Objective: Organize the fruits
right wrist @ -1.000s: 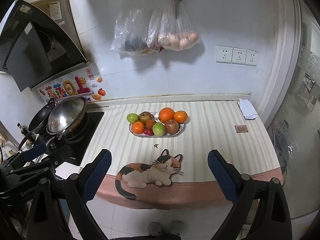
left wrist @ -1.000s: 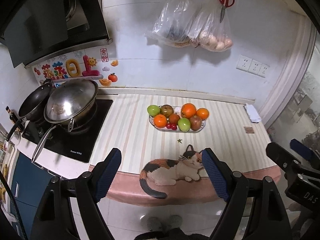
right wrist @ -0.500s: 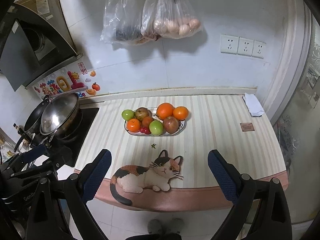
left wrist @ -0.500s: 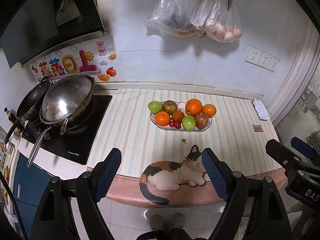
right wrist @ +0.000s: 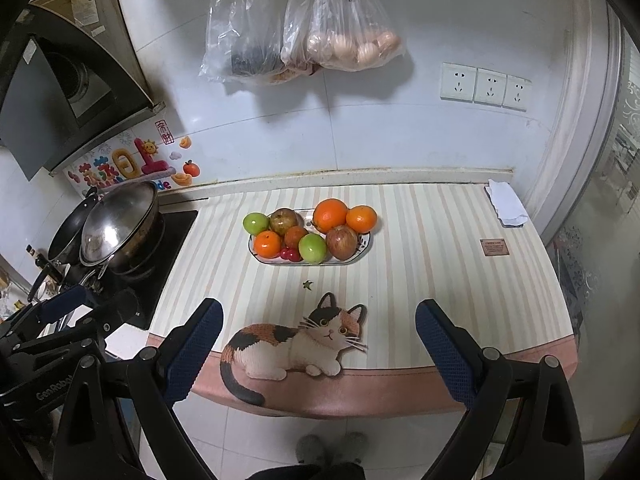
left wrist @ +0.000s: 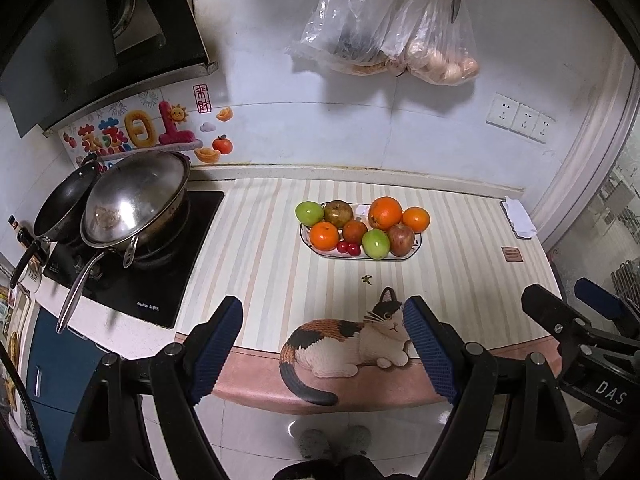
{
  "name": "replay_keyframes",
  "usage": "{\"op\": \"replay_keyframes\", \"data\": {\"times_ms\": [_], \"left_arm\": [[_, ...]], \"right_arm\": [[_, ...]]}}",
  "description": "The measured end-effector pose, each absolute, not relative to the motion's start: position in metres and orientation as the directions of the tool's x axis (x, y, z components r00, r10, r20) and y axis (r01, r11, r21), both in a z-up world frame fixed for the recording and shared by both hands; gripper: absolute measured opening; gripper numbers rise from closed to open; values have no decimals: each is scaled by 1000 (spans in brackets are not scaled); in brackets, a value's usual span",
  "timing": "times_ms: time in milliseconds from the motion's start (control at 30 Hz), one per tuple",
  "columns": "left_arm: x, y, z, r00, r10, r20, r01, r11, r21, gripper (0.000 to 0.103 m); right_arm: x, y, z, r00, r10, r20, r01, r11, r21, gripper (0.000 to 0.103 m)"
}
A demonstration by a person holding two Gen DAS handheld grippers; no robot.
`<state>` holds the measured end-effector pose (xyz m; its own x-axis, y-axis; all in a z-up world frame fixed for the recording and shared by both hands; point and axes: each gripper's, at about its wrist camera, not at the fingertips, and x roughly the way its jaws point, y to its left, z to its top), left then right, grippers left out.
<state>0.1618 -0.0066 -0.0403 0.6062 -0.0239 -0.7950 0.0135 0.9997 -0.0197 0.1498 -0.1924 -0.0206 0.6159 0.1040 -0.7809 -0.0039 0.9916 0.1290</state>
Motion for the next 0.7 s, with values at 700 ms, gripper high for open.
{"op": "replay_keyframes", "data": {"times_ms": [700], "left_arm": [[151, -5, -31, 618, -28, -785, 15, 1000, -25, 82]], "right_arm": [[140, -193, -16, 620, 111, -776, -15, 991, 130, 99]]}}
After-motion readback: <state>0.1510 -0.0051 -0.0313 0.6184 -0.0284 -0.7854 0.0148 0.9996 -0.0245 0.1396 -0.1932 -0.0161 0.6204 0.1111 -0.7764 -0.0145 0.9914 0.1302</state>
